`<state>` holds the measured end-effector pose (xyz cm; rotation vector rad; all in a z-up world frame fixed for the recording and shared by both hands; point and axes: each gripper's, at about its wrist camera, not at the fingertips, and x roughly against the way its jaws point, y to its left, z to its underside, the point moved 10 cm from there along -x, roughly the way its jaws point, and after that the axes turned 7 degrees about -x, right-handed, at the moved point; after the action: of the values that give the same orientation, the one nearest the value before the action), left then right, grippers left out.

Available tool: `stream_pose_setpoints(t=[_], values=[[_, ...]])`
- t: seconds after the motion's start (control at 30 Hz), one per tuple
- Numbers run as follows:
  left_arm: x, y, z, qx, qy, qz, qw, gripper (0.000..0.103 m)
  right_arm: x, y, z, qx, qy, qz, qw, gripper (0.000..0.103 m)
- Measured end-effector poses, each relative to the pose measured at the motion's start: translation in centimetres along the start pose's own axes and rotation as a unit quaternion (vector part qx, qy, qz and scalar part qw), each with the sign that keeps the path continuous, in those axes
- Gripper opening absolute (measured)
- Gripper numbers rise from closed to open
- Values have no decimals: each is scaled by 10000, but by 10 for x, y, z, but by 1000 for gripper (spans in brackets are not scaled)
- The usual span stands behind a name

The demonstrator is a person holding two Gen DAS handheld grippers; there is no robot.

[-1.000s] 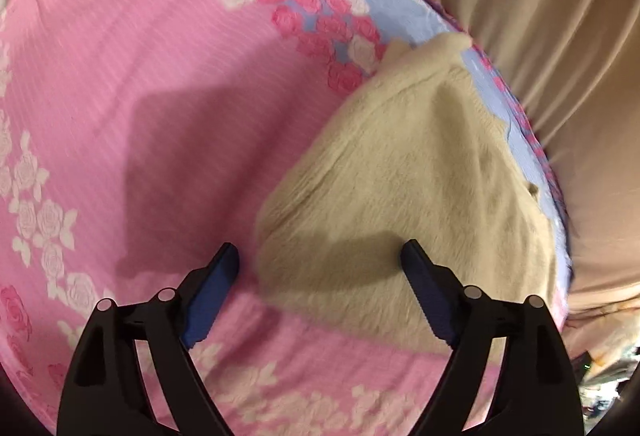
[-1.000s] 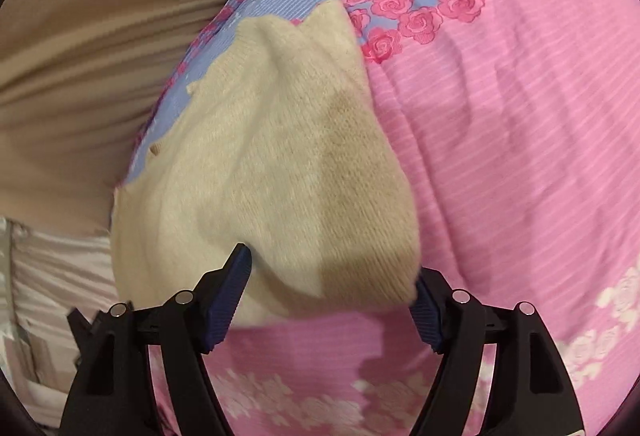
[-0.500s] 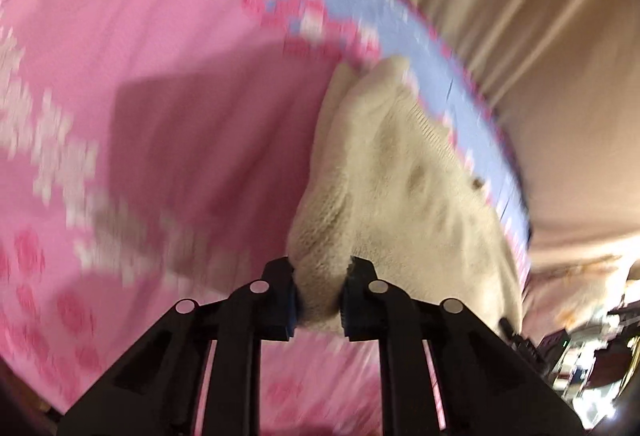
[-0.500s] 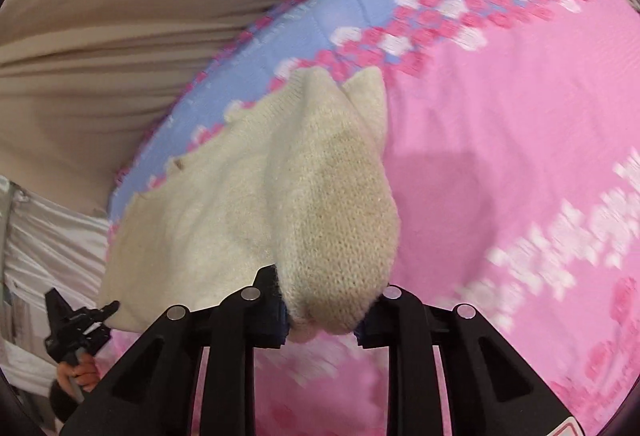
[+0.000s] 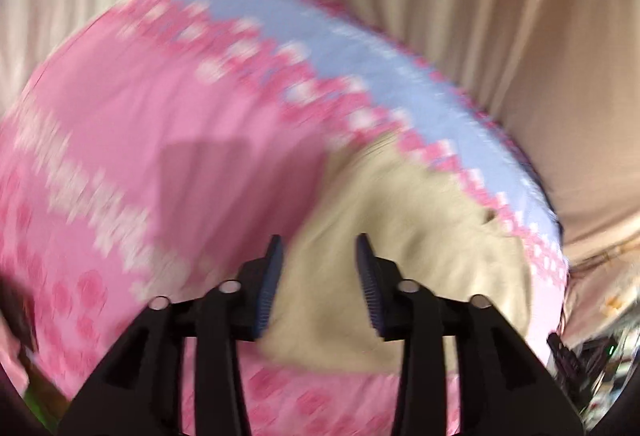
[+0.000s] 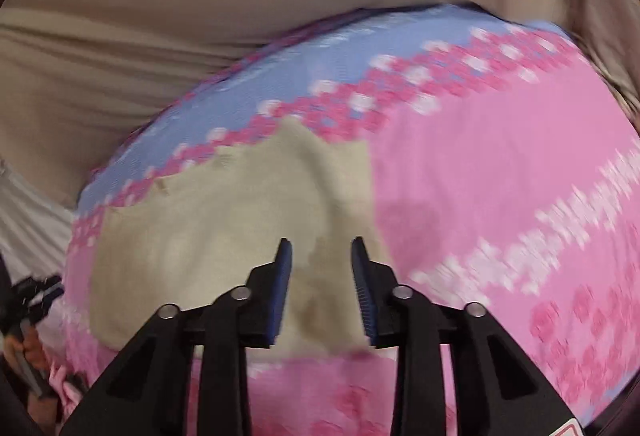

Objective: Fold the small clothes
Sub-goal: 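Grasp the folded edge with both grippers and fold it over again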

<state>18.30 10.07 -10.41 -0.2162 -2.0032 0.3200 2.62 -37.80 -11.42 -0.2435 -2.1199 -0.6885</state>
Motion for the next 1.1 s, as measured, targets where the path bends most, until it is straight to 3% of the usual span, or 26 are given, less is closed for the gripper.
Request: stream_pose_setpoints(t=[0.03,0.17,0.23,0.27,0.3,0.33,0.4,0.47,0.53,0.63,0.67,0.7,0.73,0.83,0.9,0.97,1.03,1.1], values=[[-7,-15,-5,-162,4,8,9999,51,-6,16,-2,98,53,-81,9999,24],[-68,-47,0,-468,408,3,9981,51,-60,59,-9,600,299,-100,9977,24],[-110,-41,3,-509,689,-265,9960,51,-94,43,-4,720,532,225,9957,24],[-130,-33,5,-565,831,-500,9937,51,-117,25,-3,662,721,543,9937,19],[-137,-29,7,-578,873,-582,9928,51,-128,8,-2,580,852,676,9924,16],[-138,-30,0,-631,654,-576,9942,51,-132,1,-3,443,912,541,9934,15],[-133,-34,-9,-806,746,-647,9918,49,-117,-1,-20,287,730,517,9956,26],[-117,-40,-28,-868,345,-540,9942,50,-98,5,-42,419,311,500,9974,49],[-107,-39,-44,-864,66,-633,9942,61,-95,6,-61,518,105,564,9970,62],[-133,-29,-51,-752,401,-671,9941,65,-121,2,-71,588,320,733,9951,63],[-146,-24,-49,-740,561,-755,9928,64,-137,-2,-71,590,464,837,9937,58],[-156,-19,-48,-714,643,-830,9919,56,-149,-3,-69,574,555,861,9931,42],[-161,-19,-49,-597,652,-688,9937,51,-158,-2,-66,526,667,714,9938,8],[-157,-22,-60,-609,384,-630,9954,39,-143,10,-78,400,253,422,9980,7],[-160,-21,-67,-739,290,-752,9940,38,-134,7,-89,205,18,333,9992,7],[-175,-16,-71,-674,477,-827,9931,38,-150,-6,-89,117,151,452,9988,8],[-180,-19,-81,-835,362,-1030,9905,39,-177,-18,-74,208,654,702,9952,10],[-176,-25,-82,-928,483,-1082,9886,38,-162,-14,-79,150,381,695,9967,18]])
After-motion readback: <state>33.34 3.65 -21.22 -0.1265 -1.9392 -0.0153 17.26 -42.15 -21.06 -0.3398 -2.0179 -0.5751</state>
